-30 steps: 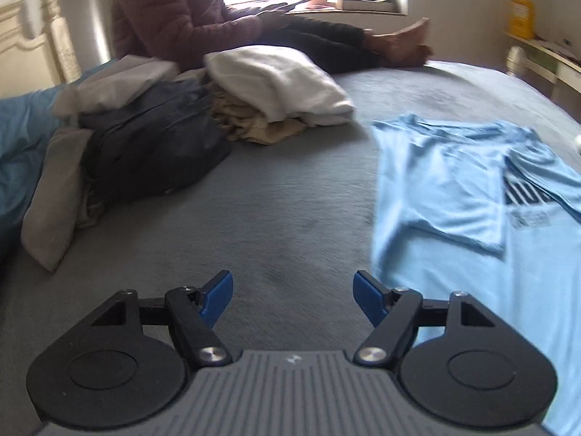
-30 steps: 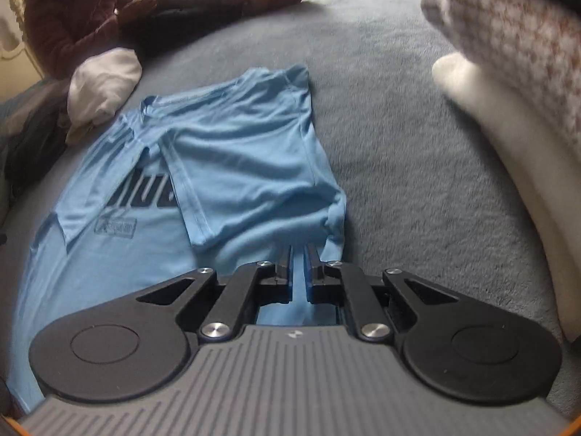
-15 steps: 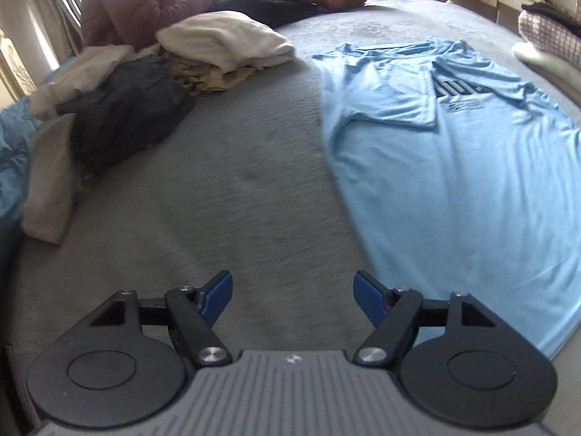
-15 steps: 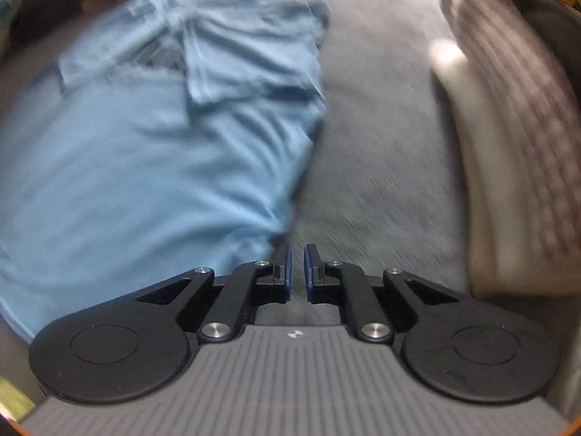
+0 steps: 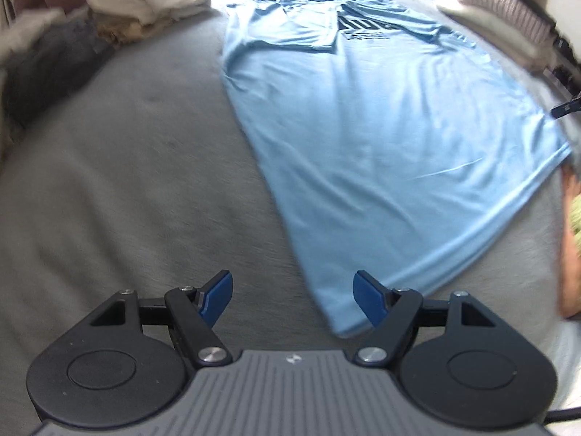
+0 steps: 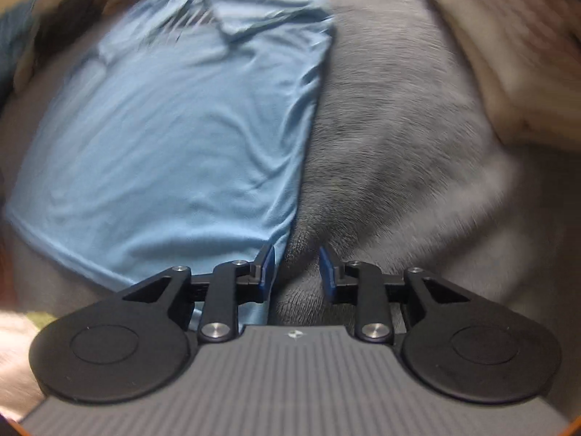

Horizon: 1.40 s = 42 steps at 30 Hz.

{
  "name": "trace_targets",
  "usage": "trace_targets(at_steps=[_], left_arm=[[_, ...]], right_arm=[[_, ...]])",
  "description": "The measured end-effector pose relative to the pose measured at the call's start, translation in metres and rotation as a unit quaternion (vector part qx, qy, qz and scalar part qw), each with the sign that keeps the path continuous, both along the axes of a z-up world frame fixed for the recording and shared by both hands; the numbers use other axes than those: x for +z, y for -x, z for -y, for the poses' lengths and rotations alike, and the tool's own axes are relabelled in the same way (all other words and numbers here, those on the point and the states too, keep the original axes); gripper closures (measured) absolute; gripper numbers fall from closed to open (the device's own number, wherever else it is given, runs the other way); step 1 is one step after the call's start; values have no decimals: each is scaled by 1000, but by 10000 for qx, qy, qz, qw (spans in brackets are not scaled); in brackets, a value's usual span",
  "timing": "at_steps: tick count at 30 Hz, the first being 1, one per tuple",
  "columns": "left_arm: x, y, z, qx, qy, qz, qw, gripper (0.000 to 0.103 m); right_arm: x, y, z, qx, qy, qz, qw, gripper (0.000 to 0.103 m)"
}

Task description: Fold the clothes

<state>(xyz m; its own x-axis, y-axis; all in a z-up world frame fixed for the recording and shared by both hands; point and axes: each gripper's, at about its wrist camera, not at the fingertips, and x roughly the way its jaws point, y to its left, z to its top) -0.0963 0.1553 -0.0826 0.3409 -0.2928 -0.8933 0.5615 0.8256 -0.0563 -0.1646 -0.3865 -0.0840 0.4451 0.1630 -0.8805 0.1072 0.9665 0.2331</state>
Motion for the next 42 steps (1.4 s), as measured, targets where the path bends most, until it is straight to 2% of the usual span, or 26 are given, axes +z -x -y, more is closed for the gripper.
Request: trace_targets(at_steps=[3,6,9,11,12,14,15,17,18,19,20,21,26,29,33,36,39,42], left_arm=[[-11,0,2,-31,325,-320,9990,39],[-17,3,0,-45,324,-399,9987,42],[-13,4,-7,144,438,-479,9978,45],[-13,1,-12,405,616,-549,9958,48],[-13,0,-14,532,687,-579,9945,54],[-16,-2,-13,715,704,-617,9930,67],[-17,-1,-10,730,629,-596,9936,80],[-14,0,-6,670,464,-525,9953,87],[-12,1,-3,636,356,-484,9962,95],[-9,1,-1,612,262,-450,9968,98],[-5,2,0,632,217,-450,9968,99],[-1,2,0,670,196,-487,9964,100],[26,-7,-17,733,620,-897,9913,100],[32,-11,-26,806,614,-1048,9893,100],[29,-11,-19,342,361,-881,9949,100],[12,-11,-16,287,78,-1003,9945,100],[7,-12,-17,237,-11,-956,9951,100],[0,-13,-15,174,-153,-891,9958,100]], right_arm=[[-12,4,25,-921,-726,103,9930,71],[-39,10,42,-1548,-1615,-131,9746,71],[-47,22,42,-1638,-2151,-172,9626,70],[-50,28,36,-1529,-2315,-296,9603,71],[-52,31,32,-1465,-2364,-362,9599,71],[-53,33,27,-1396,-2377,-388,9605,71],[-53,33,26,-1398,-2384,-388,9603,71],[-52,36,21,-1365,-2347,-426,9615,72],[-52,38,18,-1334,-2316,-450,9626,75],[-51,39,13,-1268,-2235,-502,9651,79],[-51,40,8,-1167,-2106,-583,9688,92],[-49,40,2,-1089,-1952,-628,9727,99],[-5,45,-5,-941,-1435,-229,9849,100],[-4,44,-4,-904,-1349,-434,9858,100],[-2,44,-2,-855,-1234,-707,9861,100],[-11,43,-1,-865,-1132,-981,9849,101],[-13,39,0,-851,-1190,-947,9847,100],[-21,34,-6,-712,-993,-1073,9867,100]])
